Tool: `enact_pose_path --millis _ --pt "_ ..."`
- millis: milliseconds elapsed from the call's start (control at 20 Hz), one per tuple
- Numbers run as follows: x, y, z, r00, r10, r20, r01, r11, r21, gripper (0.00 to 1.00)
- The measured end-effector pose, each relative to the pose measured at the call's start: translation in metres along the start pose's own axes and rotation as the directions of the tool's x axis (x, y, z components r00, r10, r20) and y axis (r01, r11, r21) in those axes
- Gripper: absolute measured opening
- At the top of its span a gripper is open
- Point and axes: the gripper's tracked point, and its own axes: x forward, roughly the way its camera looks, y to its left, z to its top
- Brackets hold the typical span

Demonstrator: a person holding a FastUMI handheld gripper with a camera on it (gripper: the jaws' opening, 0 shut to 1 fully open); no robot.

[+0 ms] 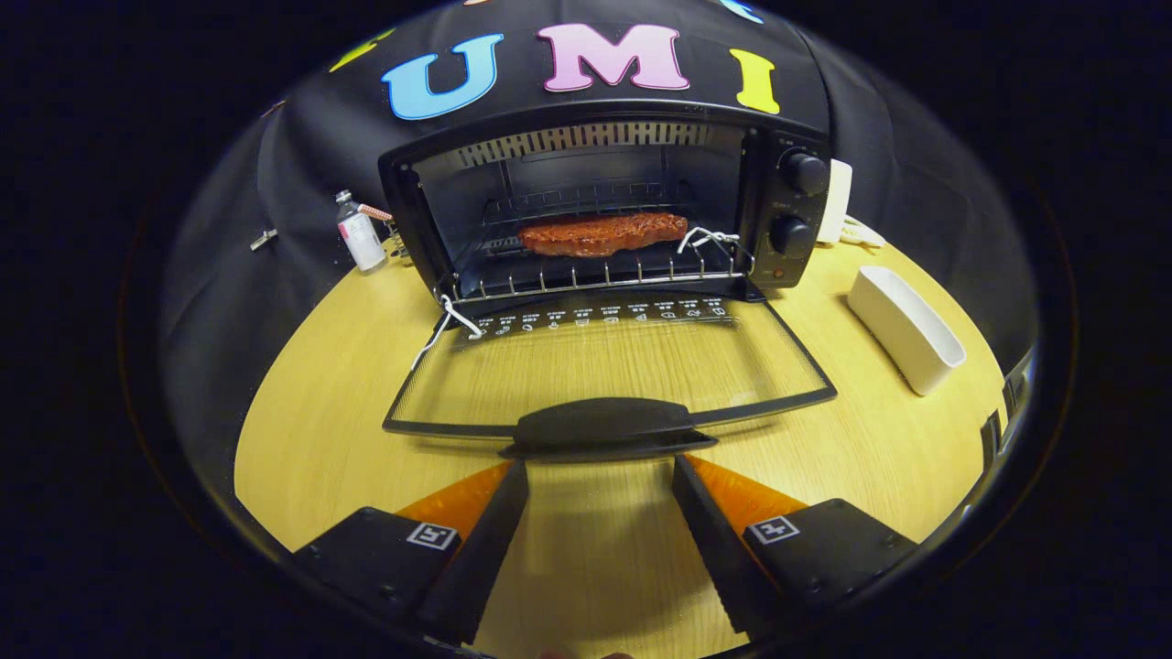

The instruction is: Open the toaster oven, put the food inside, and close the toaster oven door.

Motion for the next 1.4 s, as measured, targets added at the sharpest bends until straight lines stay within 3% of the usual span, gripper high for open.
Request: enact_pose_path --millis 550,850,1100,1400 --pt "-0.036 0.005 0.032 0.991 0.042 0.130 -0.057 0.992 0.112 0.99" --pt "-0.056 0.006 0.059 0.979 0.043 0.199 -0.054 0.997 0.050 0.97" --pt "-0.066 0.007 0.100 0.958 0.061 0.279 -0.084 0.994 0.069 0.96" --pt "-0.060 0.003 0.125 0.954 0.056 0.295 -0.088 0.991 0.096 0.99"
